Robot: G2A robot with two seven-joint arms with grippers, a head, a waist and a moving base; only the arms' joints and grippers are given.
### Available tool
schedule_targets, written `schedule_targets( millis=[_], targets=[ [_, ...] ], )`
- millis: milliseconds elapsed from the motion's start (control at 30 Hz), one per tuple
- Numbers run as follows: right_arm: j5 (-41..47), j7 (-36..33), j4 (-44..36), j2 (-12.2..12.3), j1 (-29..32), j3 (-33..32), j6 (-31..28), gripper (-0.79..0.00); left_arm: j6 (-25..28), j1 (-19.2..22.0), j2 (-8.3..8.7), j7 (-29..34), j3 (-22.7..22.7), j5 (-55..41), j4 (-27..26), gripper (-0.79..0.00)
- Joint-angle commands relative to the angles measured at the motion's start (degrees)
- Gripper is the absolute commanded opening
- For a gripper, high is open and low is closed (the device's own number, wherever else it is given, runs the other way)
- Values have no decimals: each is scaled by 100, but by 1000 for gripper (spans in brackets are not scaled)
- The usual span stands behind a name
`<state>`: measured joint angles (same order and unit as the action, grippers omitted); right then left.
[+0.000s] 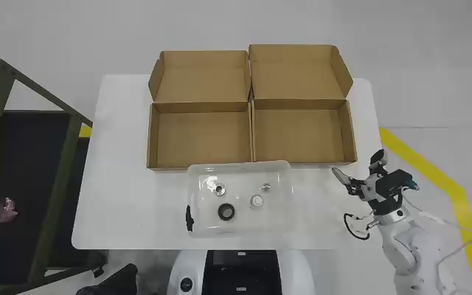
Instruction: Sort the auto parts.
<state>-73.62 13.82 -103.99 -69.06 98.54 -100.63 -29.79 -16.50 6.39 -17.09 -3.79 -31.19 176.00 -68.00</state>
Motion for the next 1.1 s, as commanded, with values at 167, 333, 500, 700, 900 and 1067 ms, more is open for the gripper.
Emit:
schedule_targets(
  millis=[167,333,500,700,900,1067],
  targets=[
    [0,0,0,0,0,0,0,-1,0,0,0,0,0,0,0,0],
    [0,0,0,0,0,0,0,-1,0,0,0,0,0,0,0,-1],
    [-96,-223,-119,6,-48,147,-75,0,0,0,0,0,0,0,0,0],
    [-380,-566,-525,42,-140,478,-550,0,0,0,0,0,0,0,0,0],
    [-396,-985,-918,80,-172,825,-1135,0,0,0,0,0,0,0,0,0],
    [-368,-1329,-1217,116,-176,1056,-1552,0,0,0,0,0,0,0,0,0]
  ],
)
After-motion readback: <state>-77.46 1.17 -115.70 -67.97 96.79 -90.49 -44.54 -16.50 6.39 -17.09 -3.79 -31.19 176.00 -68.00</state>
